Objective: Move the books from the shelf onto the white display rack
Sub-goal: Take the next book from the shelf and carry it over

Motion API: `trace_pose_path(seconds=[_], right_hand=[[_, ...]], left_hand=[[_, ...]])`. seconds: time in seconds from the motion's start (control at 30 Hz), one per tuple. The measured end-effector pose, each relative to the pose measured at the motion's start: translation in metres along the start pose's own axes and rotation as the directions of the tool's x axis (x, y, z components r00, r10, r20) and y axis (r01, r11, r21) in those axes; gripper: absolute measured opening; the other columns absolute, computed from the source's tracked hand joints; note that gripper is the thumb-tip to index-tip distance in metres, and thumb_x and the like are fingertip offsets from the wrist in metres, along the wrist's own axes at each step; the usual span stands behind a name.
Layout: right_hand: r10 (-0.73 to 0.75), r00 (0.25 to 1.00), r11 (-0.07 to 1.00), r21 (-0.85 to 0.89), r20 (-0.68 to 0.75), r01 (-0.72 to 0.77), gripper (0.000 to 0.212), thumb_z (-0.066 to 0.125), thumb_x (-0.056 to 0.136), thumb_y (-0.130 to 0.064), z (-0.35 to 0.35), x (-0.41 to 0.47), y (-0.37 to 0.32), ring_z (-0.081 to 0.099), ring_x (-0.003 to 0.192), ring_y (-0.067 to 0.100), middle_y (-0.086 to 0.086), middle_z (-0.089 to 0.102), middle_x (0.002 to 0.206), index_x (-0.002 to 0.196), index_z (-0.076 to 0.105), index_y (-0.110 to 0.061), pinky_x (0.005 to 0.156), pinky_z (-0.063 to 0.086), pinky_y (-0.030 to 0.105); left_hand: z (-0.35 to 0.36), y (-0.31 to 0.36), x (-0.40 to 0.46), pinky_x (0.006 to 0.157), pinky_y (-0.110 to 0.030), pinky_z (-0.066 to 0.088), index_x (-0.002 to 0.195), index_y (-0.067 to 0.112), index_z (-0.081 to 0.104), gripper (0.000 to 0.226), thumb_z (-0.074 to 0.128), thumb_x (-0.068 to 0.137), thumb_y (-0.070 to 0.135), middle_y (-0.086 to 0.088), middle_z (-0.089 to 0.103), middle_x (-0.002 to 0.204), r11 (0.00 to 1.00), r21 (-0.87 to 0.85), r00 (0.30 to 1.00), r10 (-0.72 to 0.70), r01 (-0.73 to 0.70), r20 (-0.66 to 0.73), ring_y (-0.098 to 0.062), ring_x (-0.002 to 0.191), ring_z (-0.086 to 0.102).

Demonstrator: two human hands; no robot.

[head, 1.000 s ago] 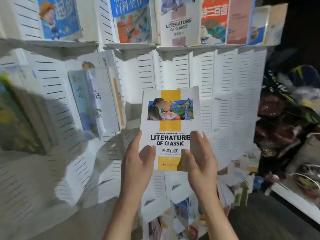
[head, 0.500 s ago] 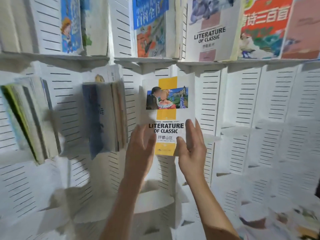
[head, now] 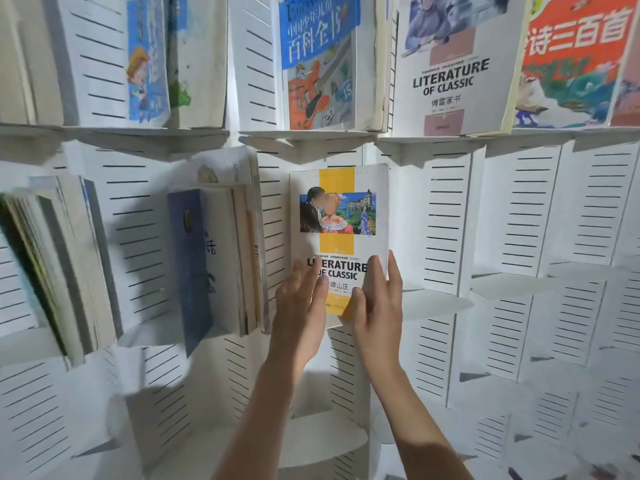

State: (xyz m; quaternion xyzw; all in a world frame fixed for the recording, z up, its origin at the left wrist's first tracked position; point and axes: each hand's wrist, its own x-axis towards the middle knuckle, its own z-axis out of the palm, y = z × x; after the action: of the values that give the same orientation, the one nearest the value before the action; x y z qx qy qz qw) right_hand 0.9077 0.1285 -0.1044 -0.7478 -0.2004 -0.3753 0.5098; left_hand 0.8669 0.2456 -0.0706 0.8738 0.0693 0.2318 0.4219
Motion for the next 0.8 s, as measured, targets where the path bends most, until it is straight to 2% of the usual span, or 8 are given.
trace_pose_path(seconds=[0.1, 0.23, 0.33, 0.43, 0.57, 0.63, 0.7, 0.8], right_hand=[[-0.052, 0.998, 0.996, -0.066, 0.020, 0.053, 0.051, 0.052, 0.100, -0.015, 0.006, -0.004, 0.007, 0.032, 0.145, 0.027, 0.002, 0.016, 0.161, 0.148, 0.035, -0.016, 0.109, 0.034, 0.026], [-0.044, 0.997, 0.993, -0.109, 0.061, 0.051, 0.052, 0.053, 0.099, -0.015, 0.006, -0.001, 0.012, 0.031, 0.144, 0.028, 0.001, 0.013, 0.161, 0.148, 0.036, -0.016, 0.107, 0.025, 0.010], [-0.028, 0.997, 0.994, -0.100, 0.069, 0.035, 0.054, 0.051, 0.099, -0.020, 0.001, -0.001, 0.011, 0.025, 0.146, 0.017, 0.004, 0.016, 0.162, 0.150, 0.036, -0.015, 0.108, 0.015, 0.002], [-0.038, 0.998, 0.995, -0.094, 0.052, 0.043, 0.060, 0.049, 0.099, -0.020, -0.005, 0.003, 0.008, 0.011, 0.146, -0.004, 0.005, 0.019, 0.162, 0.154, 0.026, -0.015, 0.113, 0.010, 0.007], [-0.031, 0.998, 0.994, -0.101, 0.059, 0.037, 0.066, 0.047, 0.098, -0.010, -0.001, 0.013, 0.013, 0.019, 0.146, 0.007, 0.002, 0.020, 0.160, 0.156, 0.016, -0.012, 0.115, 0.012, 0.010], [-0.010, 0.999, 0.995, -0.102, 0.052, 0.015, 0.066, 0.046, 0.098, -0.009, 0.002, 0.014, 0.017, 0.018, 0.143, -0.004, 0.002, 0.020, 0.161, 0.156, 0.015, -0.013, 0.112, 0.014, 0.007], [-0.016, 0.999, 0.993, -0.115, 0.044, 0.021, 0.066, 0.047, 0.098, -0.009, 0.002, 0.014, 0.020, 0.012, 0.139, -0.015, 0.002, 0.020, 0.161, 0.156, 0.017, -0.012, 0.109, 0.014, 0.003], [-0.036, 0.998, 0.990, -0.134, 0.043, 0.041, 0.067, 0.049, 0.099, -0.010, 0.000, 0.014, 0.021, 0.011, 0.140, -0.017, -0.001, 0.018, 0.161, 0.157, 0.016, -0.017, 0.107, 0.014, 0.000]], left_hand=[[0.002, 0.000, 0.008, 0.111, -0.048, 0.036, 0.153, 0.044, 0.024, 0.071, 0.007, 0.089, 0.068, -0.005, 0.026, 0.161, 1.000, 0.028, 1.000, -0.003, 0.002, 0.028, -0.032, 0.144, 0.030], [0.003, 0.008, 0.013, 0.114, -0.043, 0.031, 0.153, 0.055, 0.012, 0.053, 0.018, 0.100, 0.060, -0.003, 0.013, 0.166, 0.999, 0.025, 0.996, -0.027, 0.025, 0.088, -0.025, 0.150, 0.022], [0.003, 0.012, 0.013, 0.110, -0.035, 0.030, 0.152, 0.056, 0.011, 0.050, 0.022, 0.103, 0.054, 0.003, 0.007, 0.167, 0.999, 0.002, 0.989, -0.038, 0.038, 0.142, -0.020, 0.149, 0.025], [0.003, 0.010, 0.016, 0.109, -0.035, 0.030, 0.151, 0.057, 0.011, 0.050, 0.022, 0.103, 0.056, 0.008, 0.007, 0.167, 0.999, -0.008, 0.988, -0.034, 0.036, 0.152, -0.018, 0.148, 0.028], [0.006, 0.005, 0.023, 0.113, -0.042, 0.036, 0.148, 0.061, 0.009, 0.057, 0.014, 0.092, 0.072, 0.008, 0.019, 0.164, 0.997, -0.070, 0.992, -0.020, 0.029, 0.121, -0.020, 0.144, 0.036], [0.006, 0.006, 0.023, 0.108, -0.045, 0.041, 0.147, 0.062, 0.008, 0.057, 0.015, 0.091, 0.072, 0.009, 0.025, 0.161, 0.996, -0.091, 0.995, -0.009, 0.018, 0.101, -0.020, 0.139, 0.043], [0.008, 0.009, 0.021, 0.106, -0.041, 0.042, 0.149, 0.060, 0.009, 0.051, 0.020, 0.099, 0.062, 0.008, 0.022, 0.162, 0.998, -0.061, 0.996, -0.003, 0.008, 0.089, -0.021, 0.137, 0.045], [0.010, 0.010, 0.020, 0.104, -0.043, 0.044, 0.149, 0.060, 0.006, 0.052, 0.021, 0.100, 0.060, 0.003, 0.018, 0.164, 1.000, -0.004, 0.996, -0.008, 0.008, 0.090, -0.025, 0.136, 0.046]])
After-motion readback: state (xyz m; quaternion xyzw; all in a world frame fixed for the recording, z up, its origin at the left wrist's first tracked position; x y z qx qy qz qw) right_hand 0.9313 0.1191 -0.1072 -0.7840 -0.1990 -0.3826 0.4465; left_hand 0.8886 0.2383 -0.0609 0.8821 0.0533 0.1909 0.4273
